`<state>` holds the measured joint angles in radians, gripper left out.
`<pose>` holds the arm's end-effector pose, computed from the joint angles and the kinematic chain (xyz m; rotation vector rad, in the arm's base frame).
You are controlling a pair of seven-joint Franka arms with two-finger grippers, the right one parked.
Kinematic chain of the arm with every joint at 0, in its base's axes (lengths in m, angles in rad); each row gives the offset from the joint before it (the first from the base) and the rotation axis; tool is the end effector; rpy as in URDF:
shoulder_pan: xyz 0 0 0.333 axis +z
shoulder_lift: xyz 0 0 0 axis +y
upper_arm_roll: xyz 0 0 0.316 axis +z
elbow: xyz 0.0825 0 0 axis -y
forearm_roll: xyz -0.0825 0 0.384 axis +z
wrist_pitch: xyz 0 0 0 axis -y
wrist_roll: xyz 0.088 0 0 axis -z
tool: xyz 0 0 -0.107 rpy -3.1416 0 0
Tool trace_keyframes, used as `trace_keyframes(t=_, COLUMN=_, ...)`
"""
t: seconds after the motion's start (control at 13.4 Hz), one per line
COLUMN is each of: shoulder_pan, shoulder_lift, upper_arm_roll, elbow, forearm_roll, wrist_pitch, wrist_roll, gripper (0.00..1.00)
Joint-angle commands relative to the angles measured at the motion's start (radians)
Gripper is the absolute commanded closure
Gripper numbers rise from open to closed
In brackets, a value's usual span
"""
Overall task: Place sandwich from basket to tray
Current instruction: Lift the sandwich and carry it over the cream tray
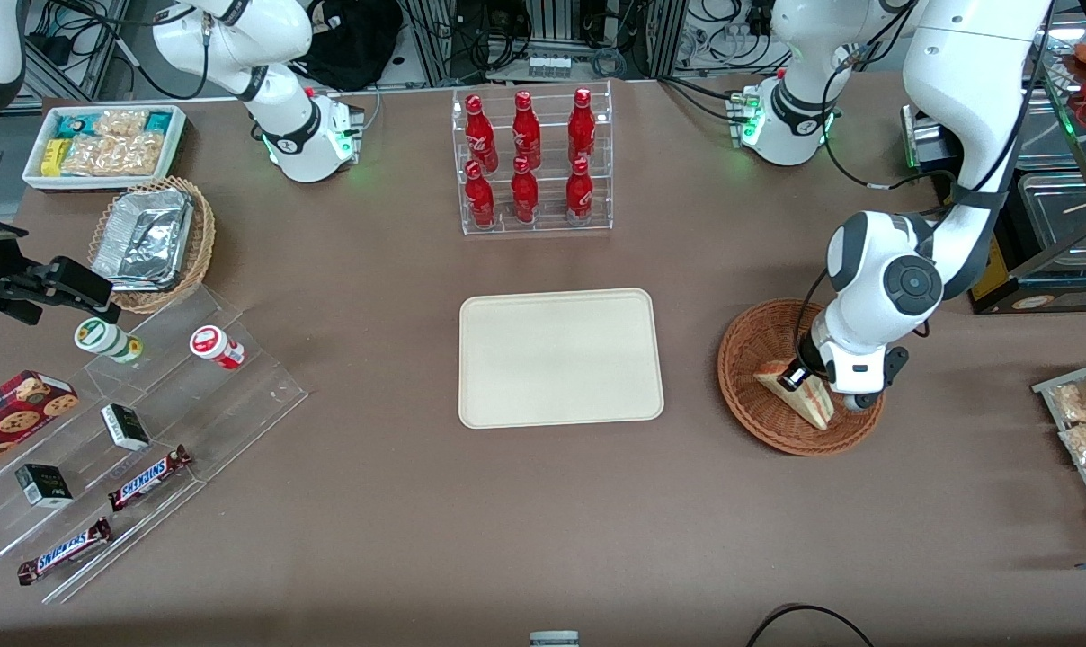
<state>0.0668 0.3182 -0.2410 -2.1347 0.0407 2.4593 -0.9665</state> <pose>0.5658 -0.0982 0.2620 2.8635 1.1656 -0.0193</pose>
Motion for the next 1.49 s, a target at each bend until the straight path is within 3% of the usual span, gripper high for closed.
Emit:
trace_keyframes(t=0.0, shoulder_pan=-0.008, shoulder_lift=-0.04, upper_arm_roll=0.0, elbow=0.106, forearm_roll=0.025, wrist_pitch=-0.196, wrist_roll=0.0, gripper=0.91)
trace_keyframes(t=0.22, shoulder_pan=-0.086, shoulder_lift=-0.039, upper_arm_roll=-0.001, elbow=0.308, forearm_roll=0.025, wrist_pitch=-0.466, wrist_roll=-0.003, gripper=0.91)
trace_keyframes(t=0.45, shoulder_pan=-0.229, shoulder_lift=-0.01, upper_arm_roll=-0.001, elbow=0.484, forearm_roll=0.019, wrist_pitch=-0.609, wrist_roll=-0.02, gripper=0.91)
trace_keyframes(t=0.6, shoulder_pan=-0.335, shoulder_lift=0.024, upper_arm_roll=-0.001, elbow=0.525, forearm_roll=0.016, wrist_pitch=-0.608, wrist_roll=-0.062, gripper=0.91)
trace_keyframes(t=0.89, shoulder_pan=-0.539, shoulder_lift=0.217, upper_arm_roll=0.002, elbow=0.686, forearm_roll=0.044, wrist_pitch=-0.599, wrist_roll=-0.086, gripper=0.91)
trace_keyframes(t=1.41, shoulder_pan=-0.647, shoulder_lift=0.384, upper_arm_roll=0.002, elbow=0.704, forearm_roll=0.047, wrist_pitch=-0.376, wrist_roll=-0.032, gripper=0.91)
